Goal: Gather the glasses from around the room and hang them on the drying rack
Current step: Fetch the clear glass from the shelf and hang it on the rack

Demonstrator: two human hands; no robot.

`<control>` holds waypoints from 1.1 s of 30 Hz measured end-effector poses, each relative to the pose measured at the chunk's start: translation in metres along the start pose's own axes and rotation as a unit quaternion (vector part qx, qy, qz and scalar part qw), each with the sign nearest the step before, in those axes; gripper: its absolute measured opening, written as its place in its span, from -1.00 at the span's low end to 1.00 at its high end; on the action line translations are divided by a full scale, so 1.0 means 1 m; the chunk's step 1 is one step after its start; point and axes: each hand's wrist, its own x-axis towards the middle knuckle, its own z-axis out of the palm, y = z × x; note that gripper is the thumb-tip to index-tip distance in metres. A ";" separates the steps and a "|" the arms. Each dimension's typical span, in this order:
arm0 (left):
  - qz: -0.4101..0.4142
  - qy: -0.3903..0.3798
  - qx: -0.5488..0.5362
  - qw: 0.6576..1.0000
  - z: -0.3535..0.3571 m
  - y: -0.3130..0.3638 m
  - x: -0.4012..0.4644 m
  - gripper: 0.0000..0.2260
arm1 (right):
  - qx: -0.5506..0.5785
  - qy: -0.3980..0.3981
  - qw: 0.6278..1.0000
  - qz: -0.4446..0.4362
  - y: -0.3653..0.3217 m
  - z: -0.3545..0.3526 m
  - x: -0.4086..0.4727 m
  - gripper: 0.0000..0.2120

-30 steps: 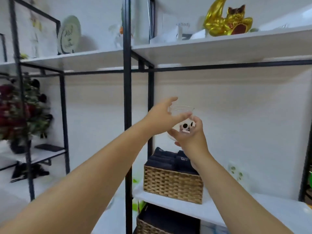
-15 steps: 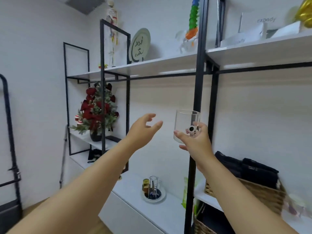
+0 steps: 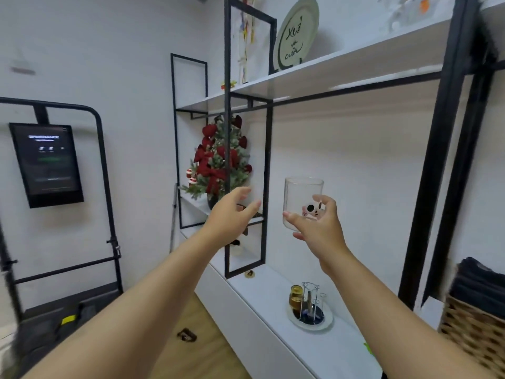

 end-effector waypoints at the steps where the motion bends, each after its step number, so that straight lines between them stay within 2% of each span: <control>1: -0.010 0.004 0.002 1.000 0.002 -0.009 0.010 -0.48 | 0.000 -0.007 1.000 0.003 0.008 0.006 0.012 -0.29; 11: -0.057 0.033 0.012 0.998 0.039 -0.089 0.103 -0.51 | 0.030 -0.081 0.996 0.014 0.088 0.051 0.139 -0.28; 21: -0.067 0.015 0.017 0.998 0.075 -0.160 0.184 -0.52 | 0.014 -0.083 0.996 0.028 0.159 0.086 0.216 -0.26; 27: -0.033 -0.021 -0.008 0.999 0.103 -0.210 0.256 -0.52 | -0.016 -0.041 0.999 0.029 0.196 0.101 0.263 -0.29; 33: 0.007 -0.104 -0.055 0.993 0.124 -0.248 0.334 -0.52 | -0.038 0.059 0.996 0.047 0.206 0.115 0.309 -0.28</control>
